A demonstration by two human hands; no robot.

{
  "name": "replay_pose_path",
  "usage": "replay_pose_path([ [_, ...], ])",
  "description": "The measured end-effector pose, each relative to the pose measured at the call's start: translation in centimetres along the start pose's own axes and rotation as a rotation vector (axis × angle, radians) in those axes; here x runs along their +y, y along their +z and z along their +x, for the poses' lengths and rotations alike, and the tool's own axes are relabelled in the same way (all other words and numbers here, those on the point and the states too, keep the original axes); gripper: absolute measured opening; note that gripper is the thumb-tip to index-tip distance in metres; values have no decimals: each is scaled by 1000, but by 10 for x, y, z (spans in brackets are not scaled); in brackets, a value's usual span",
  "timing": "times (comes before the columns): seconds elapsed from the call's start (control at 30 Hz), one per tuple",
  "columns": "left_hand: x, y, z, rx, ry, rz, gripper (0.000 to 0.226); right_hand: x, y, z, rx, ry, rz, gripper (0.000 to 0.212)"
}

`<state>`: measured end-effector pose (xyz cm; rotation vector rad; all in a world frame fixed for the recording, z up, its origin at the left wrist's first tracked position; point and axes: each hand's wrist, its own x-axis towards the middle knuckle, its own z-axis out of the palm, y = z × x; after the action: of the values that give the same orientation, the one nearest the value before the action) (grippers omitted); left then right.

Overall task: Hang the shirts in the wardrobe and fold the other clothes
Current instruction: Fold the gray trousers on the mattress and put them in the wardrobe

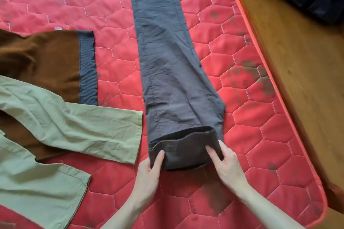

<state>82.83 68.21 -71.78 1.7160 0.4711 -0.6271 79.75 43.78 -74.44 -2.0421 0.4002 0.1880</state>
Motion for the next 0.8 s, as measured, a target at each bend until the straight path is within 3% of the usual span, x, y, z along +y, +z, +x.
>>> replay_pose_path([
  [0.1,-6,2,14,62,-26,22,30,1,13,10,69,130,-61,71],
  [0.23,-12,-1,35,83,73,168,28,-2,23,21,208,121,-342,39],
  [0.33,-11,0,43,138,165,255,30,-8,21,37,236,21,-439,31],
  [0.43,-9,5,49,203,204,308,23,-5,22,52,252,7,-463,32],
  [0.63,2,14,57,268,119,446,31,-2,34,44,357,276,-529,45],
  [0.73,11,15,52,287,93,525,13,0,36,41,427,303,-484,44],
  [0.8,12,11,48,333,232,712,33,3,31,44,455,203,-464,38],
])
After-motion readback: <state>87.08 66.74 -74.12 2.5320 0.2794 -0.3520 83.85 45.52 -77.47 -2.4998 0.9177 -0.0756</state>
